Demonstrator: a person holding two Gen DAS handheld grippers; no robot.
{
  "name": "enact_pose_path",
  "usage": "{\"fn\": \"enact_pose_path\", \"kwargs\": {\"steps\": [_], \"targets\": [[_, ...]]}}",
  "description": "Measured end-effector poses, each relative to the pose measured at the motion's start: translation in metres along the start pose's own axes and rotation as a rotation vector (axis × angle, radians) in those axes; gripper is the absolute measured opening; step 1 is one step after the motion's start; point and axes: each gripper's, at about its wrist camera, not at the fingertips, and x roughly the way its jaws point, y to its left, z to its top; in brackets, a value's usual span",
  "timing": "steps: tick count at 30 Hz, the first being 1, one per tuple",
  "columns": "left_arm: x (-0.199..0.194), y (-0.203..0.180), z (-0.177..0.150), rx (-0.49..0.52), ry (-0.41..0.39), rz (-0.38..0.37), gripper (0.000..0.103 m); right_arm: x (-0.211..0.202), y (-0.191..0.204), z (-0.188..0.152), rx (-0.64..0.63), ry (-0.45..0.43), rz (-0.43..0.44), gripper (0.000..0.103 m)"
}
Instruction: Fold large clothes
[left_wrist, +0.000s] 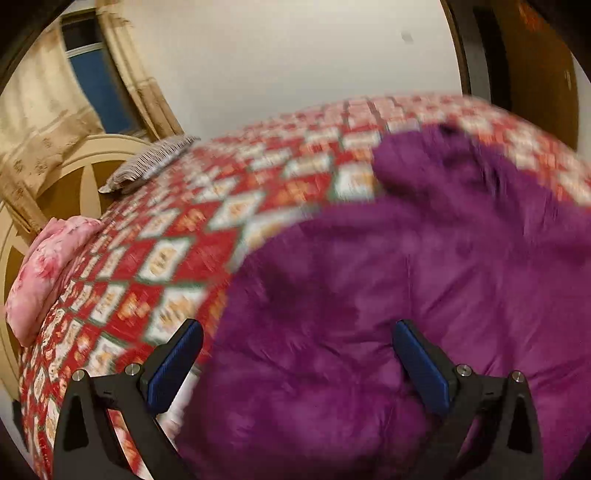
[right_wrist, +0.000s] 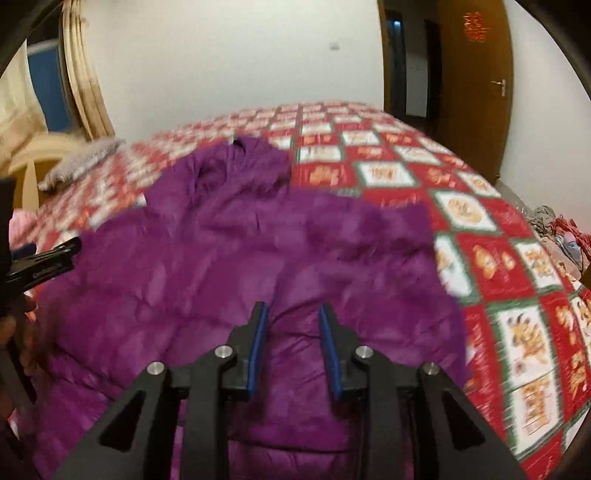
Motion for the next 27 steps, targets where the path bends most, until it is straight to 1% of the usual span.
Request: {"fn": "enact_pose_path", "kwargs": {"steps": [3, 8, 20, 22, 23, 24, 25, 27], "targets": [[0.004, -0.006, -0.003, 0.018, 0.003, 0.001, 0.102, 0.007, -0.005, -0.003, 0.017, 0.015, 0.012, 0.032], [0.008, -0.006, -0.005, 0.002, 0.014, -0.019, 0.102, 0.01, 0.001, -0.007, -0.005, 0.004, -0.013, 0.032], [0.009, -0.007, -0.007, -0.007, 0.013, -0.026, 0.102, 0.01, 0.005, -0.009, -0.015, -0.007, -0.037, 0.032], [0.007, -0.006, -0.004, -0.005, 0.026, -0.032, 0.102, 0.01, 0.007, -0.008, -0.024, -0.005, -0.047, 0.032], [0.006, -0.002, -0.001, -0.012, 0.046, -0.034, 0.102, 0.01, 0.008, -0.007, -0.029, 0.0, -0.049, 0.032], [0.0, 0.008, 0.005, -0.046, 0.064, -0.042, 0.102, 0.009, 0.007, -0.006, -0.029, 0.007, -0.042, 0.032], [-0.008, 0.018, 0.011, -0.082, 0.046, -0.066, 0.102, 0.004, 0.005, -0.002, -0.02, 0.016, -0.031, 0.032], [-0.028, 0.039, 0.028, -0.14, -0.042, -0.102, 0.102, -0.018, -0.003, 0.008, 0.025, -0.044, -0.013, 0.032]]}}
